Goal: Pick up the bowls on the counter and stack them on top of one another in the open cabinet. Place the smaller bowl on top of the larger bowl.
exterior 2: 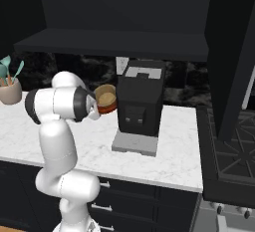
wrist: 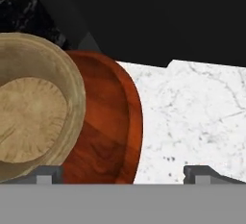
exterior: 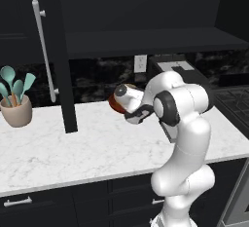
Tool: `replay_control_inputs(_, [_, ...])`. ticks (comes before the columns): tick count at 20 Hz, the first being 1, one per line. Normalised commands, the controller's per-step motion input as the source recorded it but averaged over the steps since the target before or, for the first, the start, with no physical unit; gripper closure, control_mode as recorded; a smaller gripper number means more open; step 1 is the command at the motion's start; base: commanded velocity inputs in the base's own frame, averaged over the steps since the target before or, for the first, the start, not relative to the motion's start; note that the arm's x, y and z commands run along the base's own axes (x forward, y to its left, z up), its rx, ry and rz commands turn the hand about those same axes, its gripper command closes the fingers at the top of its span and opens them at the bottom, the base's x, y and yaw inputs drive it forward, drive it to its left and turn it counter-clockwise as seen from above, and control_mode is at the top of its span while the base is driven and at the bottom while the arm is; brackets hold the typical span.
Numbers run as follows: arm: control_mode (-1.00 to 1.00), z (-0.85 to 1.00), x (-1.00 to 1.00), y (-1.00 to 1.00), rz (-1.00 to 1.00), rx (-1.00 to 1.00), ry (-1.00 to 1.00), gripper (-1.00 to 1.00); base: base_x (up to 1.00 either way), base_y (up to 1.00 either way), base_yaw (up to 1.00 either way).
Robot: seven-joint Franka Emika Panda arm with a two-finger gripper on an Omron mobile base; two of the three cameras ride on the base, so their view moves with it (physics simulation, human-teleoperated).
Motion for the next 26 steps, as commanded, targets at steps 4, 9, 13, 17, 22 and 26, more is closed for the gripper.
replay_control_inputs(4, [-1.00,-0.28,0.26,0.15,0.00,0.00,0.00,-1.00,0.00,0.00,0.00])
replay_control_inputs(9, [-1.00,-0.30,0.32,0.11,0.00,0.00,0.00,-1.00,0.00,0.00,0.00])
replay_control_inputs(13, [-1.00,-0.39,0.25,0.07,0.00,0.00,0.00,-1.00,0.00,0.00,0.00])
replay_control_inputs(17, [-1.00,-0.41,0.36,0.03,0.00,0.00,0.00,1.00,0.00,0.00,0.00])
replay_control_inputs(22, [-1.00,0.00,-0.10,0.00,0.00,0.00,-0.03,1.00,0.00,0.00,0.00])
replay_control_inputs(26, [-1.00,0.24,-0.71,0.00,-0.06,0.00,-0.14,1.00,0.00,0.00,0.00])
